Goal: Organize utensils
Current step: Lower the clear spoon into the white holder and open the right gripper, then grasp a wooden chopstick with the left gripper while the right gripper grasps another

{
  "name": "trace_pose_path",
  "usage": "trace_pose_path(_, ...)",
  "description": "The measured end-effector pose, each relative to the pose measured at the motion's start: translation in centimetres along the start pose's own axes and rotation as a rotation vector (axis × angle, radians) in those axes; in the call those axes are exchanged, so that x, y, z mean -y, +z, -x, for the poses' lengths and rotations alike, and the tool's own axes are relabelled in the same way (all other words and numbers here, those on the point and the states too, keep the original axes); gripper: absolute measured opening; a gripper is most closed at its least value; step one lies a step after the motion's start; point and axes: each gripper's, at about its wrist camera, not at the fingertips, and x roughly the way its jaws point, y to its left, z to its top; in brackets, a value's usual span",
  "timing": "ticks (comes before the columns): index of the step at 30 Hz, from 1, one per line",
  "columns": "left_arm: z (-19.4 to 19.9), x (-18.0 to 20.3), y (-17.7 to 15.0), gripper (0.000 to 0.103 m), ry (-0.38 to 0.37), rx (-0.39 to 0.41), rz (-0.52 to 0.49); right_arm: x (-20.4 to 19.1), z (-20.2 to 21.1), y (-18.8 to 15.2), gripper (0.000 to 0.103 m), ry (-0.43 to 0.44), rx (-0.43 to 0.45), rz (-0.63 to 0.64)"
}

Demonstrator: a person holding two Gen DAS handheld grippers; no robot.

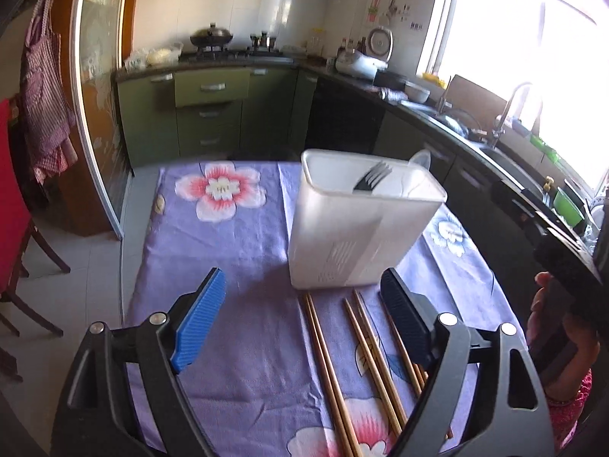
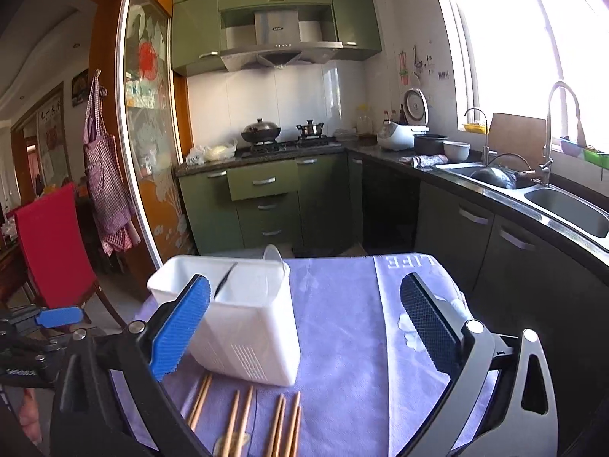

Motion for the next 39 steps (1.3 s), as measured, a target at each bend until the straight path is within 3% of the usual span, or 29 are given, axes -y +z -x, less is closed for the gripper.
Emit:
trace_pose_path(3, -3.8, -0.1, -1.4, 0.079, -0.028, -0.18, 0.037, 1.5, 1.0, -2.3, 0.098, -0.014, -0.094, -0.006)
trace_pose_path(7, -7.8, 0.0, -3.4, 0.077, -0.031, -0.322, 0.079, 4.0, 1.5, -5.8, 0.098, -0.039, -0.199, -0.035)
trace_pose_path(11, -10.2, -0.4, -4.1, 0.053, 0.026, -0.39, 0.091, 6.2, 1.8, -8.6, 0.098, -0.053, -0.262, -0.085)
trace_pose_path(14, -11.3, -1.0, -4.1, 0.048, 0.065, -0.413, 0.106, 7.4, 1.8, -9.7, 0.098, -0.058, -0.278, -0.122)
trace_pose_path(19, -12.0, -0.9, -4.1, 0.048, 0.074, -0.425, 0.094, 8.1, 2.0, -10.7, 0.098, -0.052, -0.297, -0.14)
trace_pose_path(23, -12.7, -0.5, -4.1, 0.042, 0.106, -0.443, 0.059, 7.9, 1.7, -10.3, 0.098, -0.04, -0.301, -0.138)
trace_pose_path(35, -13.2, 0.7, -4.2, 0.039, 0.136, -0.459, 0.006, 6.9, 1.3, -9.3, 0.098, -0.022, -0.306, -0.119)
trace_pose_path(37, -13.3, 1.0, -4.1, 0.023, 0.133, -0.455, -0.006, 6.5, 1.2, -9.3, 0.098, -0.02, -0.31, -0.105)
trace_pose_path(38, -13.3, 1.1, -4.1, 0.008, 0.118, -0.458, -0.012, 6.3, 1.1, -9.2, 0.098, -0.018, -0.312, -0.098)
trace_pose_path(39, -13.4, 1.2, -4.0, 0.007, 0.116, -0.461, -0.022, 6.1, 1.0, -9.2, 0.098, -0.016, -0.314, -0.09)
